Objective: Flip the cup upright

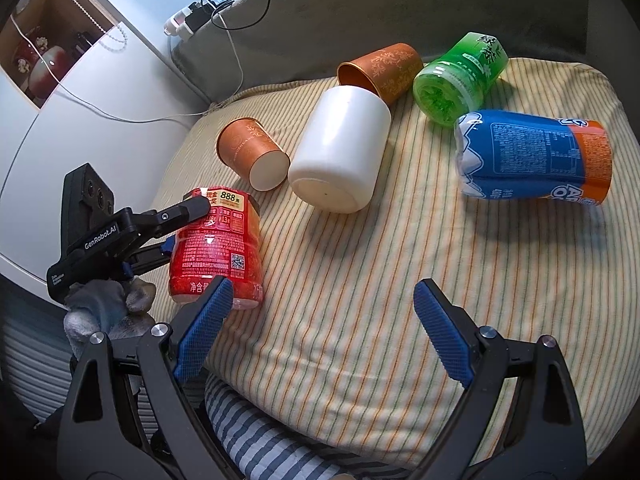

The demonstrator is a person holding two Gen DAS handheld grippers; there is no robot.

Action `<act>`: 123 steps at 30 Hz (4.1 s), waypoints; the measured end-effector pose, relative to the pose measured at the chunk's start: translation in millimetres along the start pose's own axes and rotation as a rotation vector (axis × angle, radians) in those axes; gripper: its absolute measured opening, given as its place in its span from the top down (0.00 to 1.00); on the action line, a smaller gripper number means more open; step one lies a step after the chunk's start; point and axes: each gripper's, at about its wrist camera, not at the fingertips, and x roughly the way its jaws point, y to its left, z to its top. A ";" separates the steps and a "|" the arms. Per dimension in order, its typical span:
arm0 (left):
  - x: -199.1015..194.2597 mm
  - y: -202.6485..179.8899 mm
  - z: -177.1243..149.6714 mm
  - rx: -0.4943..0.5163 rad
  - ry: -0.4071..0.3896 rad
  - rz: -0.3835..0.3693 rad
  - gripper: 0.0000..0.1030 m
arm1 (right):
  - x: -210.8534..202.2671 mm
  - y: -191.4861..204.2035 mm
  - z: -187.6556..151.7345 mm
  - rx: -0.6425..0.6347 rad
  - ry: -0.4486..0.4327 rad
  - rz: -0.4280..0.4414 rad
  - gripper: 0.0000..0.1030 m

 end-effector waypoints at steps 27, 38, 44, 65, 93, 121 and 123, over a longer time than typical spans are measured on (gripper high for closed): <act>-12.2 -68.5 -41.1 0.429 -0.220 0.183 0.31 | -7.8 -8.2 -2.0 0.022 -0.053 -0.008 0.09; -18.0 -80.2 -64.4 0.483 -0.215 0.169 0.31 | -18.8 -3.0 -7.1 0.011 -0.091 -0.026 0.09; -17.3 -85.3 -73.3 0.506 -0.201 0.158 0.31 | -26.4 -4.5 -10.8 0.020 -0.111 -0.025 0.09; -34.3 -79.6 -88.1 0.539 -0.196 0.171 0.23 | -47.2 14.1 -23.1 -0.064 -0.235 -0.098 0.09; -96.2 -76.2 -87.7 0.545 -0.499 0.265 0.23 | -71.8 44.9 -49.1 -0.163 -0.486 -0.299 0.01; -103.7 -76.1 -81.0 0.554 -0.651 0.328 0.12 | -74.9 62.0 -70.6 -0.248 -0.600 -0.421 0.00; -103.7 -76.9 -80.9 0.556 -0.652 0.328 0.12 | -74.8 62.1 -70.2 -0.247 -0.600 -0.420 0.00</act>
